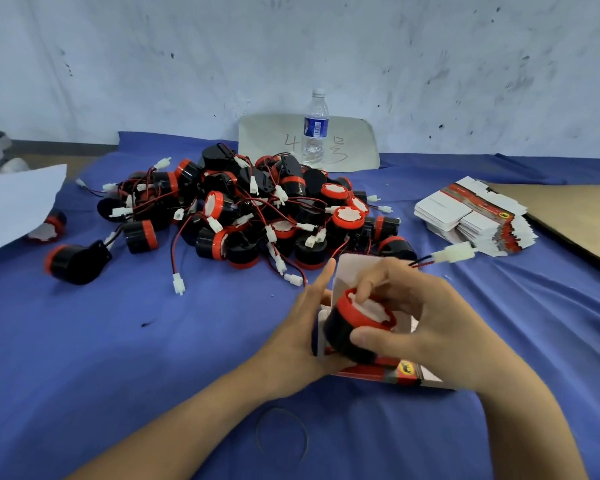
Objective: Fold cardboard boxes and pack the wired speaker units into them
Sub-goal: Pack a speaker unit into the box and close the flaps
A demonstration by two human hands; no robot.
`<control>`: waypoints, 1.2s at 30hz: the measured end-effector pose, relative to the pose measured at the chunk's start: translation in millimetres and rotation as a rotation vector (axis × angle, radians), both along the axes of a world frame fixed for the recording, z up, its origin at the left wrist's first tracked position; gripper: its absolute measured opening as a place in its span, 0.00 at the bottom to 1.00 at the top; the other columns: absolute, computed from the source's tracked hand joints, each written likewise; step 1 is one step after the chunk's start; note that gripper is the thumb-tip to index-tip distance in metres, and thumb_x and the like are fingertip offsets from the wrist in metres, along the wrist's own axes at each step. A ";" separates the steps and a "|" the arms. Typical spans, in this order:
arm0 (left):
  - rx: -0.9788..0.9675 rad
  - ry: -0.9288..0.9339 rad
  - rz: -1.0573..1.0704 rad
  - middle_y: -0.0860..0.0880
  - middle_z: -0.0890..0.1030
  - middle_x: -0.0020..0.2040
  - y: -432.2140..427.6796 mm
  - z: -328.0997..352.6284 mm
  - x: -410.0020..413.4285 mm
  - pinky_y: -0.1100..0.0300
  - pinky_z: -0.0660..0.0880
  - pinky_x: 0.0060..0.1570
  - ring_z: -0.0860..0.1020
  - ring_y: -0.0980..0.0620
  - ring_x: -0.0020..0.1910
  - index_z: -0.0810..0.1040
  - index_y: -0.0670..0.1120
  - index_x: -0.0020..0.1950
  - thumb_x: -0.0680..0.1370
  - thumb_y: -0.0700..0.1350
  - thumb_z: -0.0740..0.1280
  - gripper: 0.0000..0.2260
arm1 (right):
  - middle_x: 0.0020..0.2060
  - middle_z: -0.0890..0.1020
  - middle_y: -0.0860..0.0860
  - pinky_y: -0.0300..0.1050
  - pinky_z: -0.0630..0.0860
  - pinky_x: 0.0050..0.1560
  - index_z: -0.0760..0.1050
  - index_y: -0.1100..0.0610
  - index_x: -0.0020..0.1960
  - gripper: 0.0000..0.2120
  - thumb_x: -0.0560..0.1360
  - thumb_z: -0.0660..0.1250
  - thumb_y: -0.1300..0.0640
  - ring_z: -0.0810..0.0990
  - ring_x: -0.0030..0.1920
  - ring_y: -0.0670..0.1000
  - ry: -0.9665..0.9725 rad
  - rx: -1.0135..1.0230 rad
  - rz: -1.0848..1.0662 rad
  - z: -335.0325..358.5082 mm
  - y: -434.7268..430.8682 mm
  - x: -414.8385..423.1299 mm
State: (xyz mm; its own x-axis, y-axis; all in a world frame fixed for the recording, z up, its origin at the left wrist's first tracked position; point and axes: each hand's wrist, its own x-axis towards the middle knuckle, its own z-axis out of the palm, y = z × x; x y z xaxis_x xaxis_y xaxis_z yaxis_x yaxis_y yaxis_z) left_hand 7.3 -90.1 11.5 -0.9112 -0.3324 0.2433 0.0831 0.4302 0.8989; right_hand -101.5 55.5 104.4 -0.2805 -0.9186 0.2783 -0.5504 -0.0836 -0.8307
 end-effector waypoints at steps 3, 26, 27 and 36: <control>-0.132 0.036 0.098 0.54 0.68 0.62 -0.9 -0.1 2.2 0.67 0.72 0.58 0.70 0.60 0.62 0.47 0.58 0.78 0.70 0.51 0.77 0.47 | 0.43 0.76 0.45 0.35 0.70 0.40 0.73 0.46 0.41 0.14 0.63 0.78 0.51 0.77 0.44 0.49 0.211 0.020 -0.307 -4.1 -2.6 -6.4; -0.306 0.183 0.241 0.73 0.62 0.65 -2.2 0.9 6.6 0.73 0.71 0.53 0.70 0.72 0.58 0.44 0.77 0.70 0.70 0.59 0.73 0.42 | 0.54 0.80 0.51 0.47 0.73 0.47 0.78 0.53 0.58 0.17 0.75 0.59 0.66 0.79 0.49 0.55 0.552 0.141 -0.355 -36.9 -23.1 6.6; -0.400 0.201 0.234 0.71 0.60 0.66 -2.0 2.4 7.0 0.74 0.70 0.54 0.68 0.72 0.60 0.49 0.76 0.70 0.72 0.59 0.71 0.38 | 0.53 0.80 0.52 0.50 0.75 0.47 0.76 0.52 0.61 0.21 0.74 0.58 0.69 0.79 0.49 0.55 0.508 0.070 -0.355 -36.2 -22.5 5.7; -0.493 0.174 0.258 0.74 0.57 0.62 -3.9 4.8 8.6 0.72 0.72 0.44 0.72 0.64 0.51 0.68 0.63 0.57 0.72 0.63 0.65 0.16 | 0.44 0.79 0.45 0.37 0.78 0.40 0.64 0.42 0.62 0.20 0.76 0.58 0.63 0.83 0.39 0.45 0.212 -0.461 -0.489 -34.7 -13.8 3.5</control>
State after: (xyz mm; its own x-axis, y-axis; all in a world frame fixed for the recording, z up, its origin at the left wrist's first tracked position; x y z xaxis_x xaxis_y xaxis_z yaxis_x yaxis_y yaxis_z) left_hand 15.9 -94.1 16.2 -0.7483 -0.3480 0.5647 0.0488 0.8202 0.5700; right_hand -98.1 41.6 69.7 -0.5275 -0.4765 0.7033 -0.7608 -0.1033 -0.6407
